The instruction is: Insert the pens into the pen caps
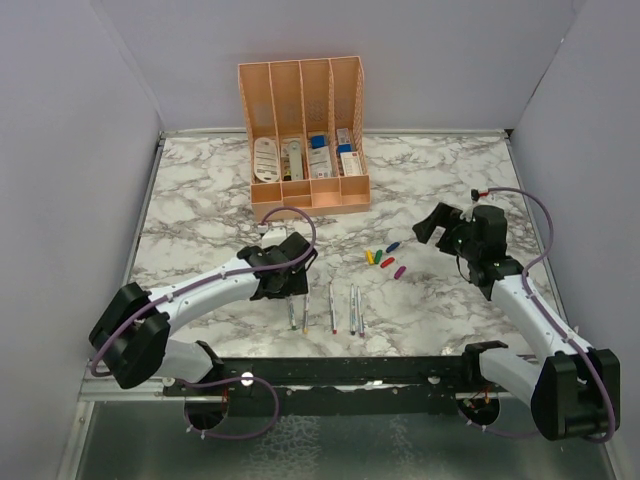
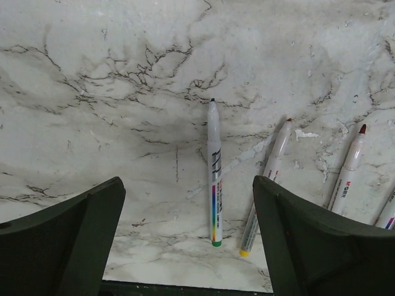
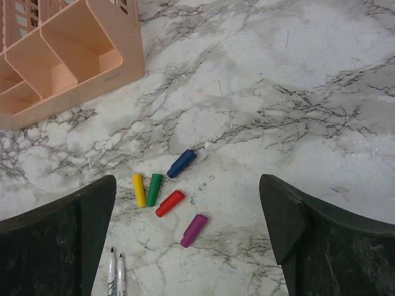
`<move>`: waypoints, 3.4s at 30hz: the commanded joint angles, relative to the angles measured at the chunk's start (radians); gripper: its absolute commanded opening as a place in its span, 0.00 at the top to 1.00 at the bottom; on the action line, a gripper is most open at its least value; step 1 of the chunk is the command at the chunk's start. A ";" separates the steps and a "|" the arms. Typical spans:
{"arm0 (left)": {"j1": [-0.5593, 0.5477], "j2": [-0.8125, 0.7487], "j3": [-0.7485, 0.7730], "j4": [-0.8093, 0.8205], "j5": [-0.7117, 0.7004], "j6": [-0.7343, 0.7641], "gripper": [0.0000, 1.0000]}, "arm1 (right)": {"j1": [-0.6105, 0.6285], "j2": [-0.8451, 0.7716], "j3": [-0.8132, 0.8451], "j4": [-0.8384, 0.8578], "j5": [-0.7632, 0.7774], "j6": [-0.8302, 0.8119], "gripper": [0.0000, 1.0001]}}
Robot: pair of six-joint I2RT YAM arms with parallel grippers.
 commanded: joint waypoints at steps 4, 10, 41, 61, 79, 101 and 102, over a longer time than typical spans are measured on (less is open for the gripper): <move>-0.009 0.013 -0.008 -0.018 0.083 -0.014 0.20 | 0.003 -0.024 0.017 -0.046 -0.024 -0.040 0.01; -0.009 0.036 -0.012 -0.023 0.148 0.019 0.34 | 0.003 -0.027 0.008 -0.047 -0.023 -0.032 0.01; -0.009 0.162 -0.017 0.004 0.221 0.070 0.39 | 0.003 -0.039 -0.003 -0.050 -0.028 -0.016 0.01; 0.019 0.236 -0.011 -0.040 0.237 0.132 0.52 | 0.003 -0.064 -0.009 -0.075 0.007 -0.014 0.01; 0.067 0.309 -0.055 0.003 0.367 0.201 0.53 | 0.003 -0.055 0.000 -0.100 0.042 -0.001 0.01; 0.066 0.488 0.010 0.005 0.409 0.297 0.68 | 0.003 -0.016 0.035 -0.095 0.061 -0.005 0.01; 0.067 0.494 0.015 0.004 0.411 0.301 0.70 | 0.002 -0.016 0.037 -0.096 0.065 -0.005 0.01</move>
